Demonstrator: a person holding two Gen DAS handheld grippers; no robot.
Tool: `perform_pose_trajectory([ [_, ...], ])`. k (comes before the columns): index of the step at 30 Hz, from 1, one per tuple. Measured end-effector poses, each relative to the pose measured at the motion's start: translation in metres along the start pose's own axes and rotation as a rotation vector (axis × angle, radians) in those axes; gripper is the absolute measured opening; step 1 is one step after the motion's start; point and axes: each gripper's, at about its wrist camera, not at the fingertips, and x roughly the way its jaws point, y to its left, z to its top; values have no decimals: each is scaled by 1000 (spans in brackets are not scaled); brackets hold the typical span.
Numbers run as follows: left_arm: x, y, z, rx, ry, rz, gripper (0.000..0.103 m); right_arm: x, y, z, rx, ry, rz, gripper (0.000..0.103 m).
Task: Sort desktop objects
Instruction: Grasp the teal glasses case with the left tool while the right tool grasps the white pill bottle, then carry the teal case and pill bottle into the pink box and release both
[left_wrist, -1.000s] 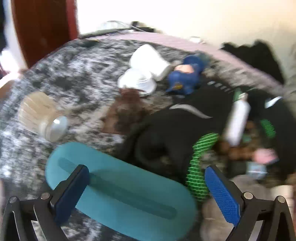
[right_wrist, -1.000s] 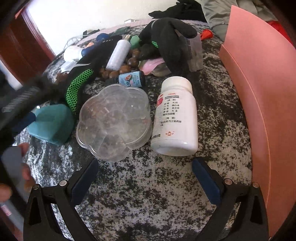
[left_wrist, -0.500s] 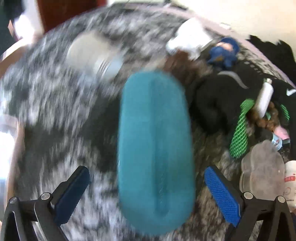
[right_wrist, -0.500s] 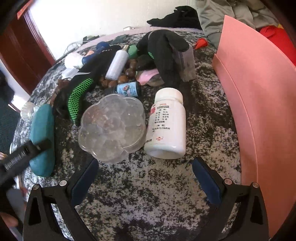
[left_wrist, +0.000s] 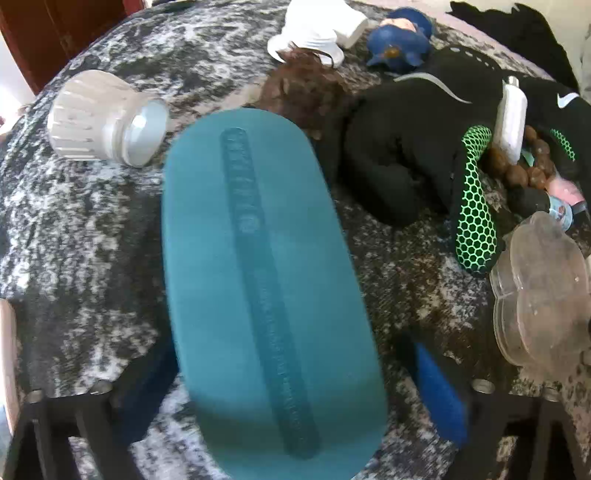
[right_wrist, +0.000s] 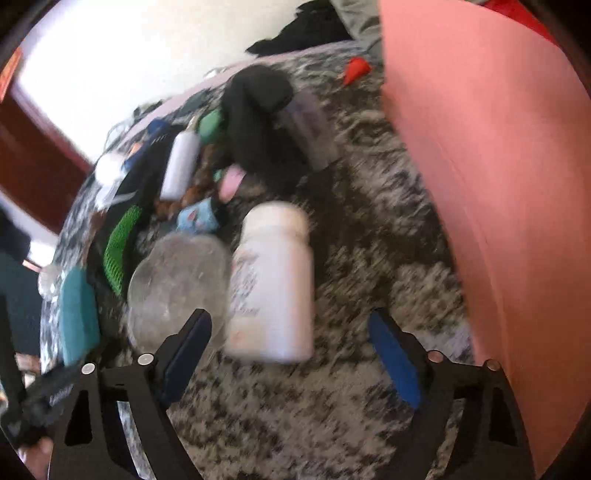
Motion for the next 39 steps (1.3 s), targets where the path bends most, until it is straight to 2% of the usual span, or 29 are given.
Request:
perform_pose_trajectory([
  [2, 0, 0, -2, 17, -11, 2, 86, 2, 1, 9, -7, -24, -29, 89],
  [3, 1, -3, -2, 28, -20, 6, 81, 7, 3, 15, -26, -24, -31, 85],
  [4, 1, -4, -3, 35, -31, 13, 77, 12, 6, 20, -47, -13, -9, 75],
  [5, -1, -3, -3, 34, -38, 13, 75, 12, 6, 23, -47, -11, 57, 46],
  [10, -12, 18, 0, -67, -30, -102, 70, -5, 8, 17, -9, 4, 109, 46],
  [15, -40, 30, -8, -99, -71, -155, 68, -46, 19, 5, -69, -85, 166, 46],
  [22, -85, 27, -19, -64, -145, -235, 67, -91, 25, -13, -93, -132, 260, 46],
  [30, -108, 15, -29, -35, -176, -259, 67, -127, 17, -26, -107, -179, 300, 46],
  [36, -138, -4, -33, 2, -269, -271, 67, -153, 0, -27, -97, -226, 314, 46],
  [39, -165, -20, -37, 35, -331, -312, 67, -172, -9, -29, -109, -284, 306, 46],
])
